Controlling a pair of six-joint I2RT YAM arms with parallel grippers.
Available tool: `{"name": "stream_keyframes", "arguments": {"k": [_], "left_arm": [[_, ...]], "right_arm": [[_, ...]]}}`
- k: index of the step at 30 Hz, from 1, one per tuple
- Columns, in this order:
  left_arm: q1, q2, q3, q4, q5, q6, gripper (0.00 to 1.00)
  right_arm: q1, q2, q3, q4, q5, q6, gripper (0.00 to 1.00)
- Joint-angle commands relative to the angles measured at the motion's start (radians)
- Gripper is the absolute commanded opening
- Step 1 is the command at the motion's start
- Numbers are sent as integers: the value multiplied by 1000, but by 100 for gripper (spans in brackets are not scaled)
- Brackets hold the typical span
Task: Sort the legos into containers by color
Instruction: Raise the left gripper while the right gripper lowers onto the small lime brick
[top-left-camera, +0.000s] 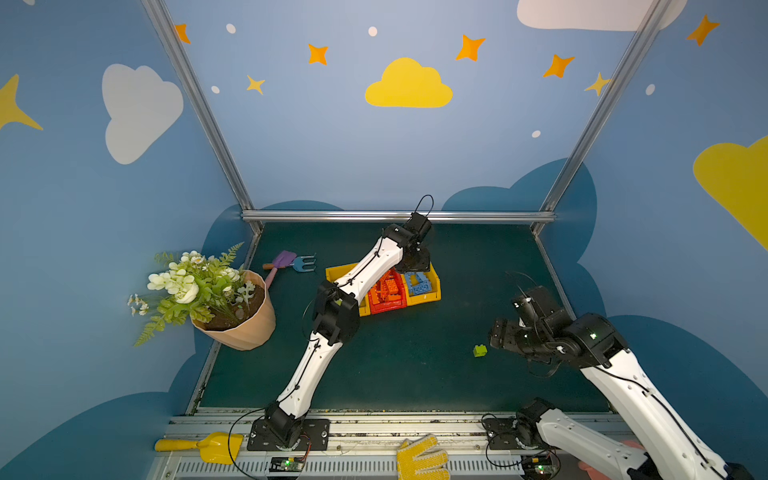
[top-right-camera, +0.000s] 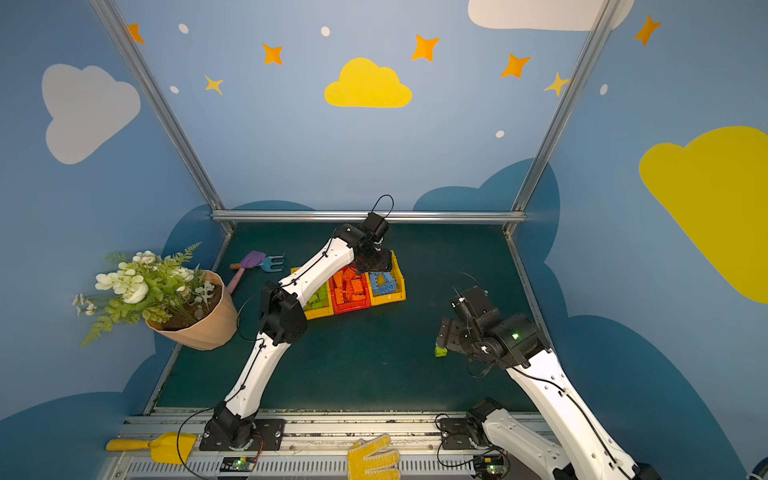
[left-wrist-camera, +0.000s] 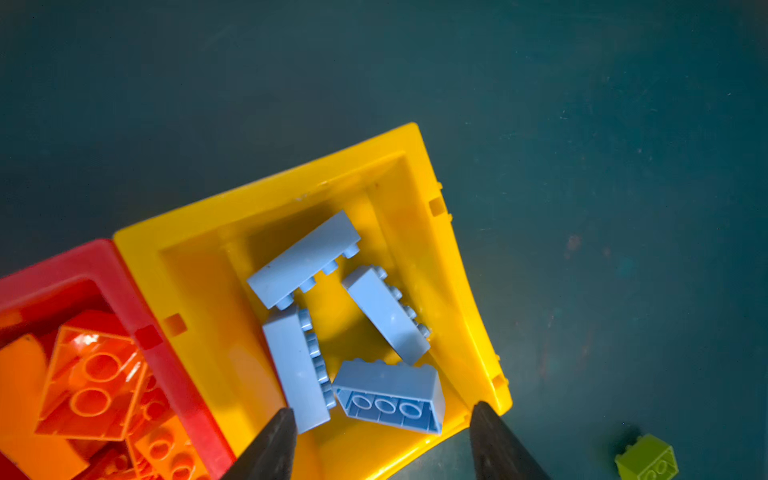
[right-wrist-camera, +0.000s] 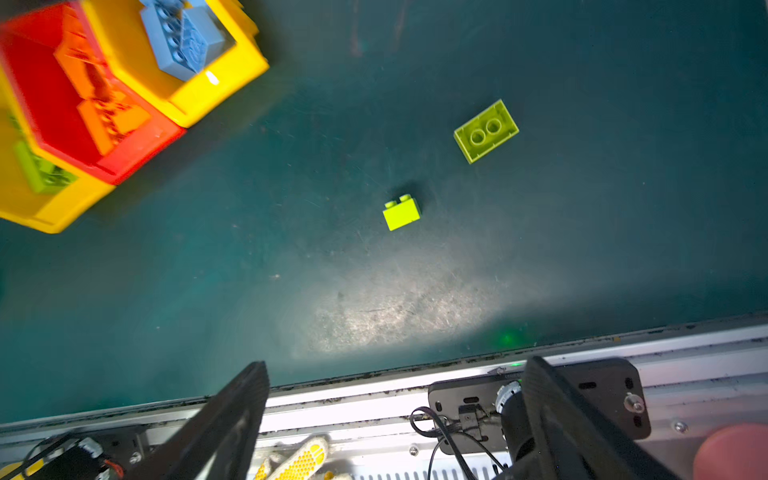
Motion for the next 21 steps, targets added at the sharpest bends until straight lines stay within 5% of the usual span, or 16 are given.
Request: {"name": "stream_keyframes", "arguments": {"k": [1,12,21], "left_arm": [[8,-38,-9,-8,24,4,67],[11,-577,-728,269,-36,-92,100],[10,-1075,-1291,378,-153,-255,100]], "right_arm": [[-6,10,-42,25,2,13,93],[-15,71,-203,153,-60,-36,92],[-37,132,-314,267,-118,-94,86]]}}
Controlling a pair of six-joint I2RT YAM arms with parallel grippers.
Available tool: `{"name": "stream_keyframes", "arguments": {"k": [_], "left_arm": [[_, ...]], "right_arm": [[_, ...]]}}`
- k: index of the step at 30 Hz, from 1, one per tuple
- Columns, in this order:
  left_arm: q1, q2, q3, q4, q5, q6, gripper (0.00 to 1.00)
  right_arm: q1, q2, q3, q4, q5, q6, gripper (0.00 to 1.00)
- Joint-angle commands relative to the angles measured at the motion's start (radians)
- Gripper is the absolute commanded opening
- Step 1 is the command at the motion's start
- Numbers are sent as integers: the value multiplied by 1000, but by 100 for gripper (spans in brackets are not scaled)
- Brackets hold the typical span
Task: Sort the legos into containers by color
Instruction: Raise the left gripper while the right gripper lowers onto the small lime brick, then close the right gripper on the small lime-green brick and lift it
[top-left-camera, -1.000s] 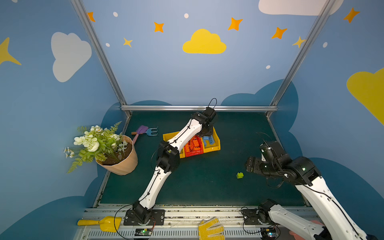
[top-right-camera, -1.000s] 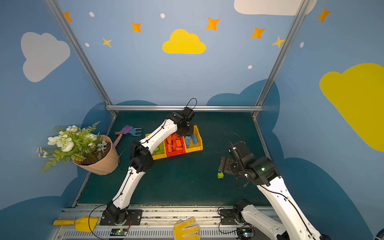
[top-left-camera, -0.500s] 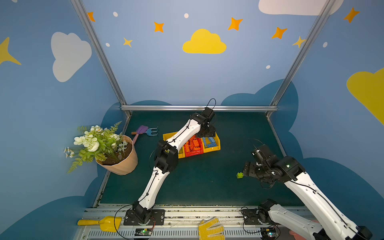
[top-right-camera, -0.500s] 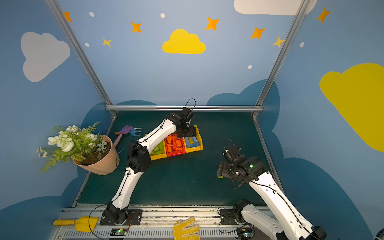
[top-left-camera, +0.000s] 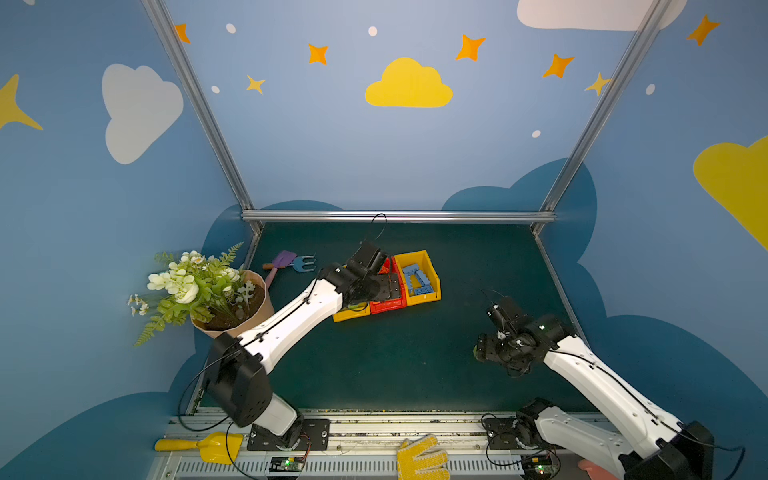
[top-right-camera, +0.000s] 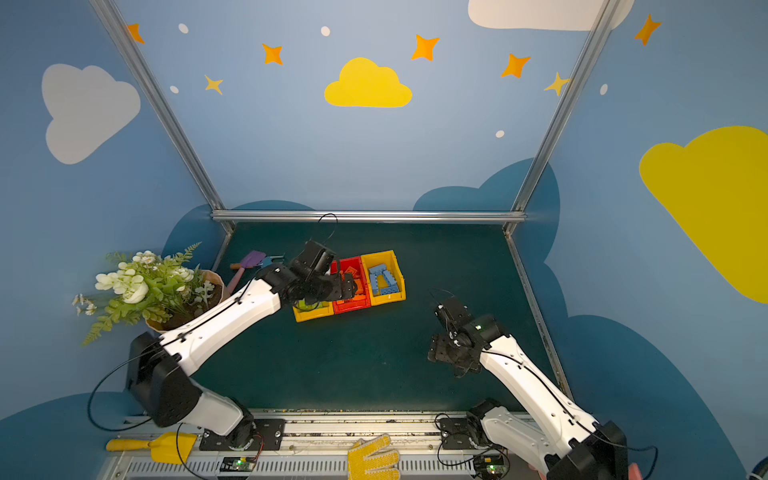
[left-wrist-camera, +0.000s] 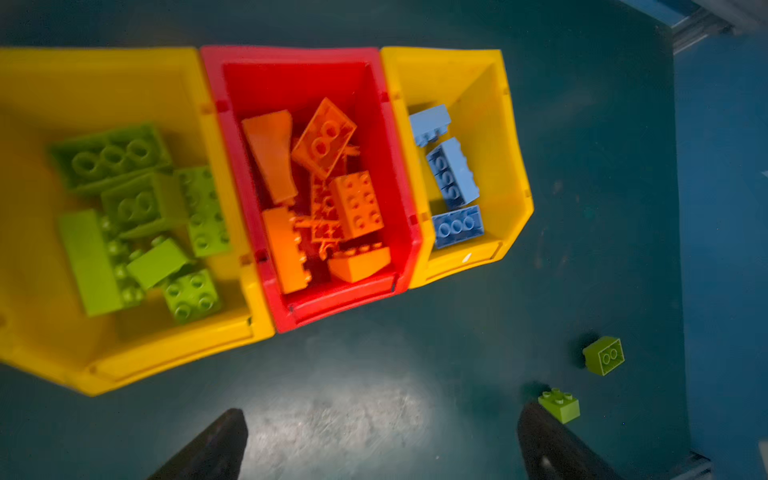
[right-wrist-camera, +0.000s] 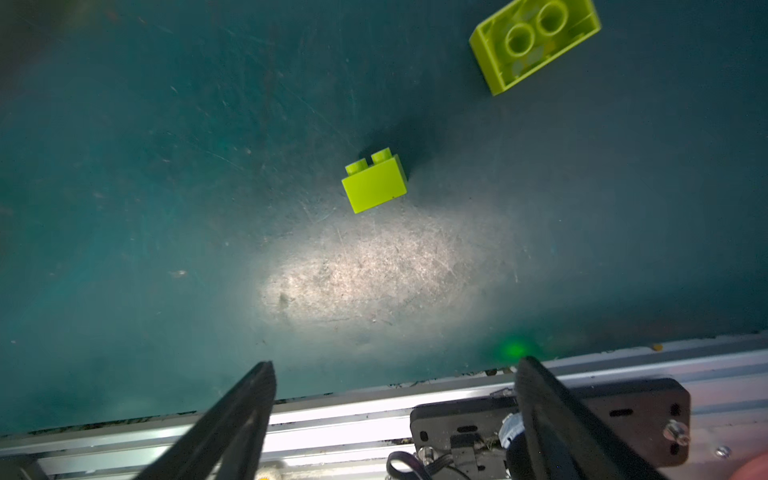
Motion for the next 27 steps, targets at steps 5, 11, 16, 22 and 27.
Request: {"name": "stream_keyframes", "arguments": {"k": [5,11,16,22,27], "left_arm": [[2,-325,-304,7,-131,-186,100],[3,-510,-416,-55,-167,-247,100],[2,-582,-445,-100,-190,-265,100],[5,-612,-456,-113,-207,-255,100],[5,-588,-452,-95,-206,-240,100]], "right_arm": [[-21,117,-29,101,-14,-52,81],[-100,241,-22,201,7,-124,78],[-195,338,-1,274,-55,-186,69],[-224,403,20,306,-154,-158,63],[-224,425,2,332,-192,-81,59]]}}
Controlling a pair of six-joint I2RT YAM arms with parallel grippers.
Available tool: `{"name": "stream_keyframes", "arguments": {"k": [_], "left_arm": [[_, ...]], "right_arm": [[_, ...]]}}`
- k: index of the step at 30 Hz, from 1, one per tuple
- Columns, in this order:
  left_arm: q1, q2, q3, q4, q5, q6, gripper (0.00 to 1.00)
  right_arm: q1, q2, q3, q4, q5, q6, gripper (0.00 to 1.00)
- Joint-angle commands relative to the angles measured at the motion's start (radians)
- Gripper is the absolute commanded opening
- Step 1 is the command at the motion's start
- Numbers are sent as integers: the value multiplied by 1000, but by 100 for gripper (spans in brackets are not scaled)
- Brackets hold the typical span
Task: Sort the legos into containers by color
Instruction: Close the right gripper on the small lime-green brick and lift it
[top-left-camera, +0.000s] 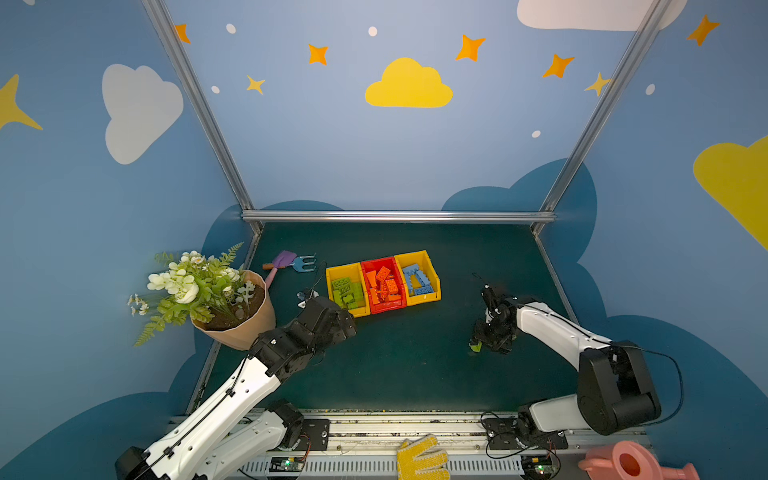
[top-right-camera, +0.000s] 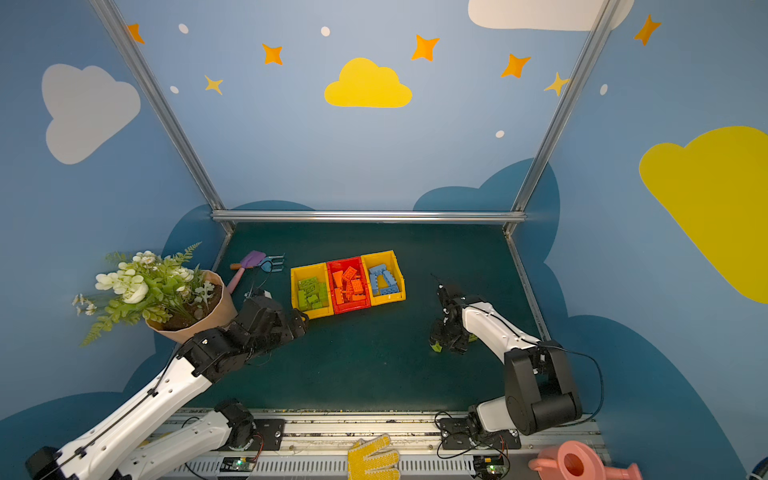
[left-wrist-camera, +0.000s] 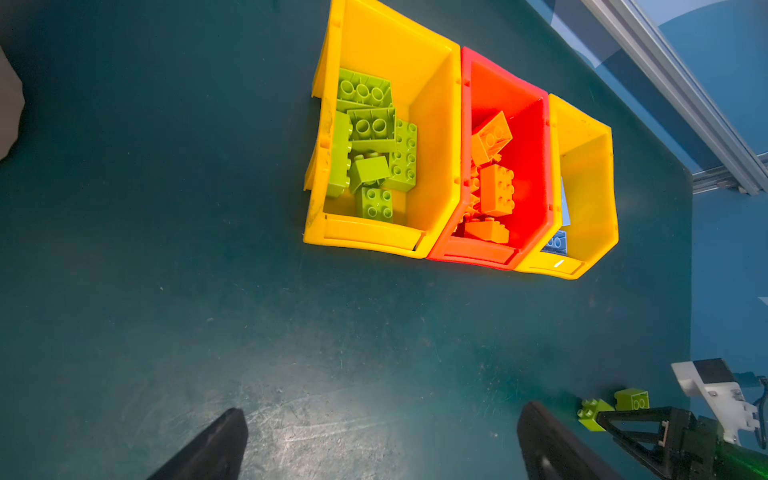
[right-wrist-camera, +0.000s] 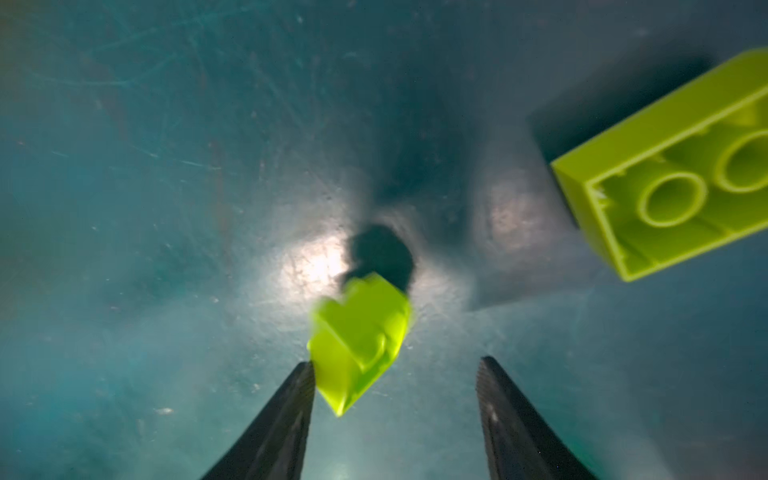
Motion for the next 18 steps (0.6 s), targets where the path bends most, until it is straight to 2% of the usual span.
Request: {"name": "stream_keyframes", "arguments": {"k": [1,6,15,18], "left_arm": [[5,22,1,-6,-20,19,100],[6,76,25,22,-31,57,100],[21,142,64,56,-15,118,100],[29,141,68,50,-20,127,100]], "right_arm": [[-4,15,-6,35,-50,58,59],[-5,43,4,55,-34,66,59],[-4,143,48,94,-33,6,60],[-2,167,61,97,-29,-9,50]]}}
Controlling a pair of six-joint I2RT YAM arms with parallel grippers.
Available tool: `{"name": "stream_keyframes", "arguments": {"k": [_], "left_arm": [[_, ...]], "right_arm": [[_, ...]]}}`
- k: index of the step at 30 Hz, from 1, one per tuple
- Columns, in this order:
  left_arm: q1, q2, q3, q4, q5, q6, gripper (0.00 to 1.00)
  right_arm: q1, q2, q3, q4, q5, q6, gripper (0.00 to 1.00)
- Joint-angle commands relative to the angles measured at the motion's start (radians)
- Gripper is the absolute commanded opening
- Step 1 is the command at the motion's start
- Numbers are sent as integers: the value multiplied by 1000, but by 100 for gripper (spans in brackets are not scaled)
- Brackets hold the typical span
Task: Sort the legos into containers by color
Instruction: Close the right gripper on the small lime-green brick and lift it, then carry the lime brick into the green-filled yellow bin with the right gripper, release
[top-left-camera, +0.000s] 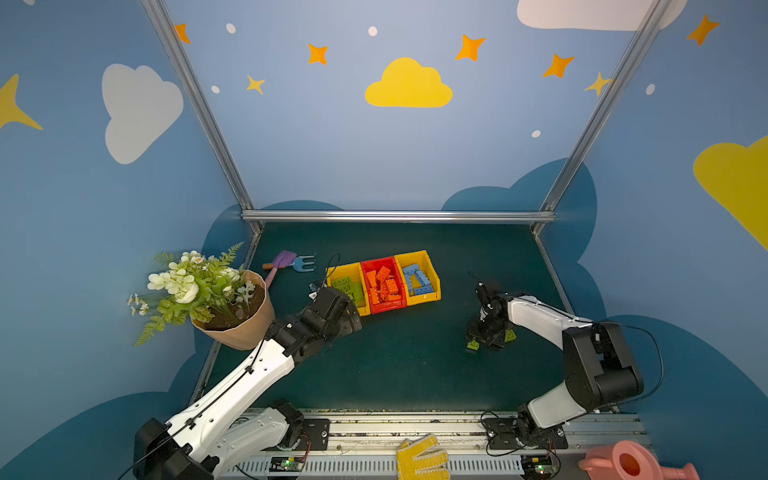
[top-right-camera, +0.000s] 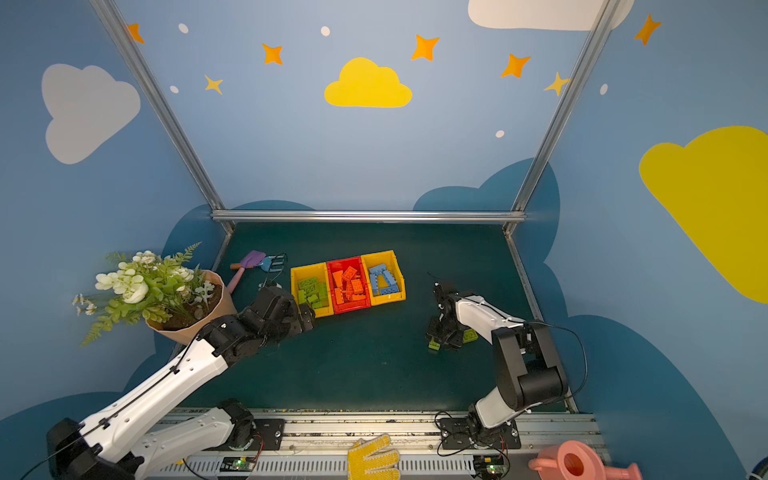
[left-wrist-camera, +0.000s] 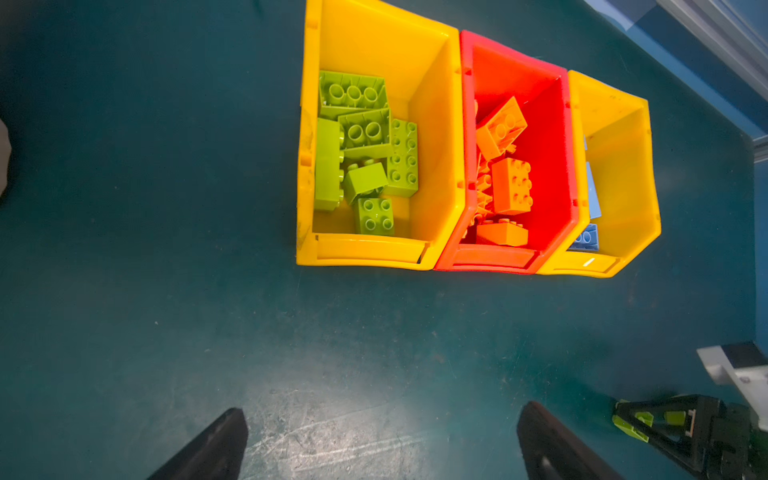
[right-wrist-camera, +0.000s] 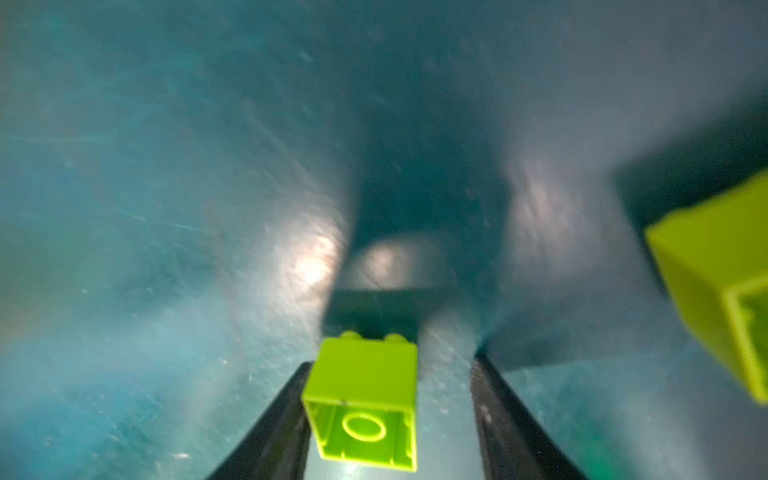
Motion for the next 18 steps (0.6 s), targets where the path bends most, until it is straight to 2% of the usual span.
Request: {"name": "stream_keyframes", "arguments": {"k": [1,3,5,8,12,18], "left_arm": [[11,-4,20,-4,-16,31,100],[17,-13,16,-6,-16,31,100],[23,-27,8,-10,-14,28,100],[30,-47,-8,-18,-13,18,100],[39,-80,-39,-25,0,-13,100],[55,-131,-84,-33,23,-47,100]], "right_arm": [[-1,30,29,21,2,-30,45],[2,38,45,8,5,-42,34],[9,38,72,-20,6,-55,28],[37,13,120,-65,-20,-50,27],[108,-14,222,-78,-123,-17,27],[271,95,499,-38,-229,21,27]]}}
